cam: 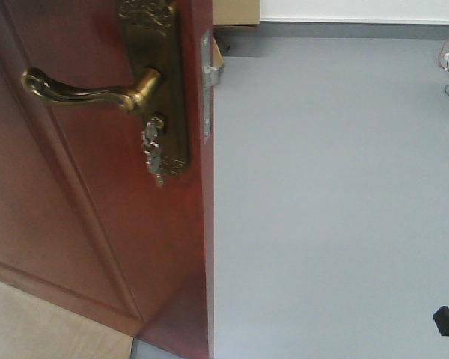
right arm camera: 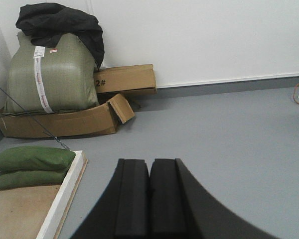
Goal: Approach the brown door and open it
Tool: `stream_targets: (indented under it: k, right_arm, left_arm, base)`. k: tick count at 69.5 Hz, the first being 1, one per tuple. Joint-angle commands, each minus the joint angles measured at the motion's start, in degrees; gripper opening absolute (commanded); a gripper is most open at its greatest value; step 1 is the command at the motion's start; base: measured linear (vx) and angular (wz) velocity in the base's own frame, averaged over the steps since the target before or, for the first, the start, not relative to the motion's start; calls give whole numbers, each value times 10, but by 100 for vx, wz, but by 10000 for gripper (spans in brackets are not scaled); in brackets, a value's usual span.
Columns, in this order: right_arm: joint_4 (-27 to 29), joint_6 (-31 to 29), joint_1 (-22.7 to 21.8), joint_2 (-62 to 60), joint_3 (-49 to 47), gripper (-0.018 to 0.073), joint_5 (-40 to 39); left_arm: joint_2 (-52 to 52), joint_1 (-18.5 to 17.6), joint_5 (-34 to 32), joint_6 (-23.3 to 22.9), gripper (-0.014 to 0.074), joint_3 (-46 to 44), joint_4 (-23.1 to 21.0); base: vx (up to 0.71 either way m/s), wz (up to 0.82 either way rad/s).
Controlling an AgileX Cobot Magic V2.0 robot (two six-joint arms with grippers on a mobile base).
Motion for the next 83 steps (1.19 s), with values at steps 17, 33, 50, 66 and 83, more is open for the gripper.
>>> stream_targets:
  k: [17, 33, 50, 66, 83]
  right_arm:
    - [-3, -5, 1, -5, 1, 0, -46]
    - [-3, -5, 1, -5, 1, 0, -46]
    - [-3, -5, 1, -5, 1, 0, -46]
    - [-3, -5, 1, -5, 1, 0, -46]
    - [-3, -5, 1, -5, 1, 0, -46]
  left_arm:
    - [-6, -3, 8, -1, 11, -15, -56]
    - [-6, -3, 8, -1, 11, -15, -56]
    - [-6, -3, 8, -1, 11, -15, -56]
    - [-6, -3, 8, -1, 11, -15, -56]
    - [-6, -3, 8, -1, 11, -15, -56]
  base:
    - [18, 5]
    - [15, 6]
    - [14, 7]
    - [11, 6]
    - [8, 4]
